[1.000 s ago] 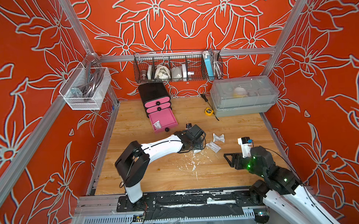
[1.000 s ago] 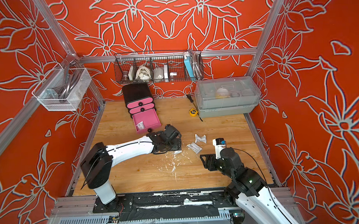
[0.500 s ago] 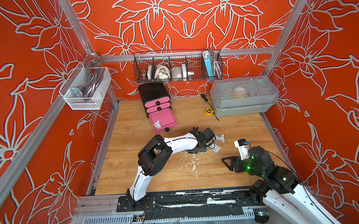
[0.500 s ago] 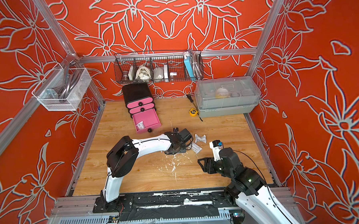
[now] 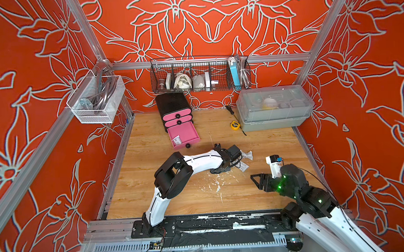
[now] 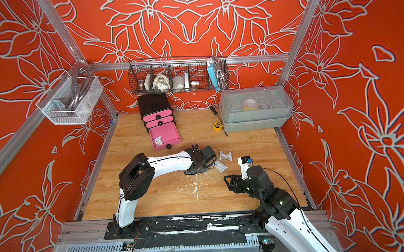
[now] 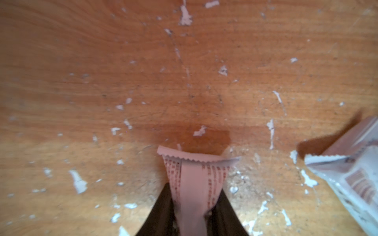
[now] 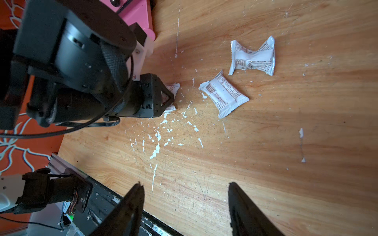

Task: Place the cookies into the drawer by color
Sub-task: Pick up the cookie at the center of the board, then place the cookie in the drawer.

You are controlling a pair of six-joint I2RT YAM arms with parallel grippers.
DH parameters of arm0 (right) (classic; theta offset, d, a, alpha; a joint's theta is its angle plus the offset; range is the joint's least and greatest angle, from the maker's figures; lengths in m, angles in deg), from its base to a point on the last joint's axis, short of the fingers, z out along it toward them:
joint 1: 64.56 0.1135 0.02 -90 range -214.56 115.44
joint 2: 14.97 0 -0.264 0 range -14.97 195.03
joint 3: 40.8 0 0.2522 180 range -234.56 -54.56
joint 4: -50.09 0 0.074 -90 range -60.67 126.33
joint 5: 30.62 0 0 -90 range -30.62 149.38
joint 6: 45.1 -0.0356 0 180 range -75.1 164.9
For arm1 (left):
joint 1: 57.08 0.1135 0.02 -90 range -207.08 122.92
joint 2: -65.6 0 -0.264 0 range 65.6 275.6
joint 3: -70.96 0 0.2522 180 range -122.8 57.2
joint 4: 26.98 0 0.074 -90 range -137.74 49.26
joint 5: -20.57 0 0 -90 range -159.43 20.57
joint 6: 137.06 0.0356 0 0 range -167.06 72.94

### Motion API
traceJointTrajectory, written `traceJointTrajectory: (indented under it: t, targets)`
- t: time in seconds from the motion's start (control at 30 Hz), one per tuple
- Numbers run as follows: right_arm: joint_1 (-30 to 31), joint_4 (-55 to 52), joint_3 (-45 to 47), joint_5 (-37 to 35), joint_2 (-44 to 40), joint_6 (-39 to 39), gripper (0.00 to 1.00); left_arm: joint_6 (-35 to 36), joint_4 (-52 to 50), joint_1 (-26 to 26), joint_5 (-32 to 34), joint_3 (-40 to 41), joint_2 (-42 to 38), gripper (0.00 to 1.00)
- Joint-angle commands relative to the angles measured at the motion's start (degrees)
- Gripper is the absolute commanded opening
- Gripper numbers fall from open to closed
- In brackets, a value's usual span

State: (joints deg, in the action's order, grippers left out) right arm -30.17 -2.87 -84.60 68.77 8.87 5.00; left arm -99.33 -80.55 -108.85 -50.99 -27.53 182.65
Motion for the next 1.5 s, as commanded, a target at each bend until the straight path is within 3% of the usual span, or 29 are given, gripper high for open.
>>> traceJointTrajectory:
  t: [0.0,0.23,0.6,1.07,1.47]
  targets:
    - [-0.11,1.06,-0.19,-1.26,0.48,-0.13,0.68,1.74,-4.55,0.13,4.81,-1.29,-5.51,0.29]
    - [-0.11,1.89,1.39,0.54,0.32,-0.58,0.68,6.69,-6.95,4.17,9.46,-4.94,-10.44,0.29]
    - [-0.06,1.67,1.38,0.81,0.39,-0.31,0.69,14.55,-3.91,16.25,9.00,-10.16,-12.04,0.29]
    - [-0.11,-0.31,0.36,0.47,-0.17,0.37,0.69,14.61,-4.40,29.02,3.03,-19.85,-1.08,0.28]
    - [-0.06,-1.84,-0.30,-0.23,-0.90,1.28,0.69,13.69,-2.26,35.78,-4.54,-19.94,7.45,0.27]
